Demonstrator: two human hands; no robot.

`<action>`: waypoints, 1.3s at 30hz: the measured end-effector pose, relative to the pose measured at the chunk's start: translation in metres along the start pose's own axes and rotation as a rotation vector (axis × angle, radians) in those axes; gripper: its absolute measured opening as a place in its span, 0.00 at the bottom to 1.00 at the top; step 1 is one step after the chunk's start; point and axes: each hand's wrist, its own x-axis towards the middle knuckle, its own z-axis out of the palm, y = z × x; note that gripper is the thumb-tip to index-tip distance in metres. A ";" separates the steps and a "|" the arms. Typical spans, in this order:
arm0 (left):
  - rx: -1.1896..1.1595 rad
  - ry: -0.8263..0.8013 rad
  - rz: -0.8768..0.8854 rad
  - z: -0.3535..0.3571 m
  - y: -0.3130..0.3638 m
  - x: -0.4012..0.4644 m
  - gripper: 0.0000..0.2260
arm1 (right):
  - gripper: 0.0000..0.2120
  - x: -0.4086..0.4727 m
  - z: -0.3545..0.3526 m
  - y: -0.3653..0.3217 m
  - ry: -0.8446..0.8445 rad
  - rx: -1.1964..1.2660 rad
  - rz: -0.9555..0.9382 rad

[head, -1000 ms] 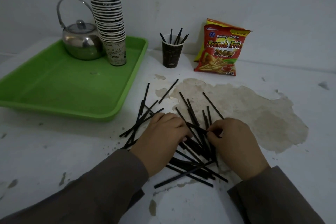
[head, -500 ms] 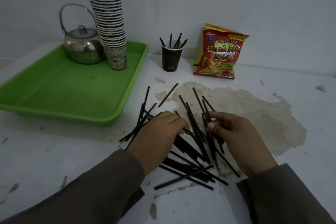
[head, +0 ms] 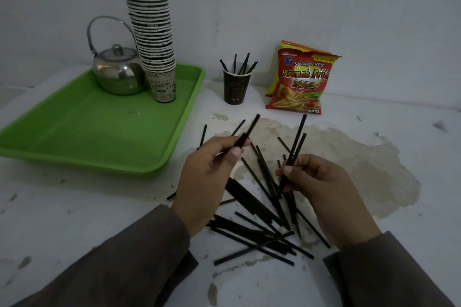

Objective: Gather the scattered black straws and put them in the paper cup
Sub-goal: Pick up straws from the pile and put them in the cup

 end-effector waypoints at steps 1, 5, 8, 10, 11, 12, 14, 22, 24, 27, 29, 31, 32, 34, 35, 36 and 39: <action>-0.061 0.018 -0.027 0.000 0.002 0.001 0.12 | 0.03 -0.001 0.001 0.000 0.010 -0.031 -0.023; -0.197 0.072 -0.083 -0.001 0.005 0.005 0.13 | 0.03 -0.005 0.007 -0.001 0.033 -0.123 -0.087; -0.203 0.072 -0.070 -0.006 0.008 0.010 0.14 | 0.03 -0.006 0.012 -0.002 0.039 -0.108 -0.105; -0.220 0.086 -0.064 -0.010 0.011 0.016 0.13 | 0.04 -0.004 0.015 -0.004 0.044 -0.093 -0.117; -0.230 0.091 -0.063 -0.012 0.013 0.019 0.12 | 0.05 -0.002 0.017 -0.006 0.045 -0.096 -0.126; -0.223 0.086 -0.058 -0.014 0.016 0.023 0.11 | 0.05 0.001 0.019 -0.009 0.042 -0.100 -0.135; -0.175 0.044 -0.025 -0.017 0.021 0.032 0.09 | 0.04 0.009 0.021 -0.021 0.022 -0.108 -0.160; -0.007 -0.050 0.090 -0.032 0.045 0.108 0.07 | 0.02 0.080 0.029 -0.086 0.064 -0.281 -0.420; 0.015 -0.039 0.130 -0.034 0.051 0.133 0.07 | 0.03 0.105 0.034 -0.097 0.104 -0.313 -0.442; 0.039 0.015 0.179 -0.035 0.055 0.171 0.07 | 0.03 0.144 0.040 -0.110 0.169 -0.300 -0.428; 0.045 0.040 0.189 -0.034 0.053 0.193 0.06 | 0.04 0.169 0.046 -0.114 0.208 -0.272 -0.402; 0.086 0.055 0.192 -0.031 0.046 0.212 0.05 | 0.05 0.191 0.052 -0.114 0.253 -0.267 -0.381; 0.126 0.068 0.195 -0.028 0.042 0.220 0.04 | 0.05 0.202 0.055 -0.112 0.280 -0.281 -0.370; 0.238 0.102 0.205 -0.024 0.031 0.232 0.03 | 0.05 0.218 0.061 -0.104 0.325 -0.309 -0.333; 0.291 0.110 0.207 -0.022 0.025 0.236 0.04 | 0.05 0.224 0.064 -0.098 0.336 -0.330 -0.313; 0.334 0.109 0.205 -0.020 0.019 0.241 0.05 | 0.05 0.231 0.068 -0.090 0.339 -0.362 -0.294; 0.417 0.094 0.155 -0.015 -0.001 0.250 0.06 | 0.02 0.244 0.076 -0.068 0.328 -0.452 -0.268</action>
